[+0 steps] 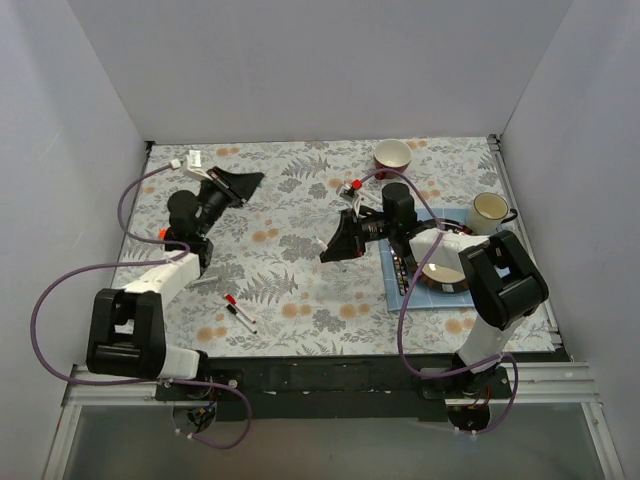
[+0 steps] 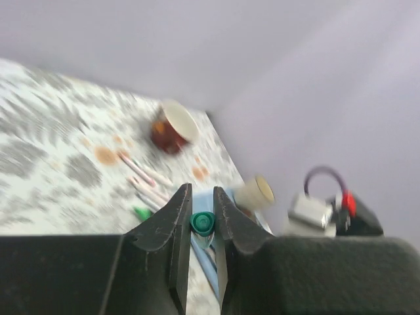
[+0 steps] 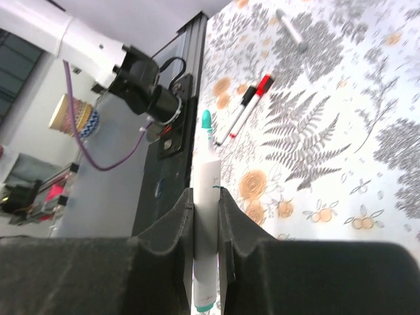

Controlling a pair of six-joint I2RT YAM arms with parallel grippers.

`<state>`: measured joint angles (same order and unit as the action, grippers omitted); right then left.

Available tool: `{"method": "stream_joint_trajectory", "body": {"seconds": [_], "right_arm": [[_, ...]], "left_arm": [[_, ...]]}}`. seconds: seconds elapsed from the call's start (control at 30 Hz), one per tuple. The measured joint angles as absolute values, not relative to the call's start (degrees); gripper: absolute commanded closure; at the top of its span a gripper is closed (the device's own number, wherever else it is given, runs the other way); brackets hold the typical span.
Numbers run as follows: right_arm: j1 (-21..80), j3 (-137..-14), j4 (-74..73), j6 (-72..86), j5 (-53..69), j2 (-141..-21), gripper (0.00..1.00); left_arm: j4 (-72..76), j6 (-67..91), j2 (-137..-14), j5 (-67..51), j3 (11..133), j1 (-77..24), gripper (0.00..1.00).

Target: Open the pen caps

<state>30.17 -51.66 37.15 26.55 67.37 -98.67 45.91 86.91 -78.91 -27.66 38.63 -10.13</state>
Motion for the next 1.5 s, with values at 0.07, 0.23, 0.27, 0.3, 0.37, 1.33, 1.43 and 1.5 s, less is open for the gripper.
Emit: {"method": "stream_joint_trajectory", "body": {"seconds": [0.07,0.23,0.27,0.3,0.37,1.33,1.43,1.5], "right_arm": [[30.1,-51.5,36.2,26.5,68.6,-99.2,0.99],[30.1,-51.7,34.6,25.0,70.1,-99.7,0.99],[30.1,-52.0,32.8,23.8,70.1,-99.7,0.99],[30.1,-52.5,30.5,22.0,69.8,-99.7,0.99],[30.0,-53.9,25.7,18.3,68.7,-99.7,0.99],[26.6,-65.5,-6.5,-10.8,49.6,-97.8,0.96],[26.1,-66.6,-8.3,-13.0,44.5,-97.9,0.96],[25.6,-68.6,-10.3,-15.3,39.6,-98.3,0.95]], "left_arm": [[46.6,87.4,-78.9,-25.3,39.9,-5.5,1.0],[45.8,87.9,-80.3,-24.4,40.5,-2.0,1.0],[44.8,87.9,-81.1,-24.4,40.8,-1.1,1.0],[43.4,87.7,-82.3,-24.4,41.2,0.0,1.0],[40.6,87.9,-85.3,-24.0,41.8,3.3,1.0],[8.0,77.1,-113.5,-17.9,66.2,16.1,0.49],[7.8,76.5,-110.1,-18.1,64.5,16.1,0.46],[7.9,76.4,-105.3,-18.6,61.6,16.1,0.41]]}}
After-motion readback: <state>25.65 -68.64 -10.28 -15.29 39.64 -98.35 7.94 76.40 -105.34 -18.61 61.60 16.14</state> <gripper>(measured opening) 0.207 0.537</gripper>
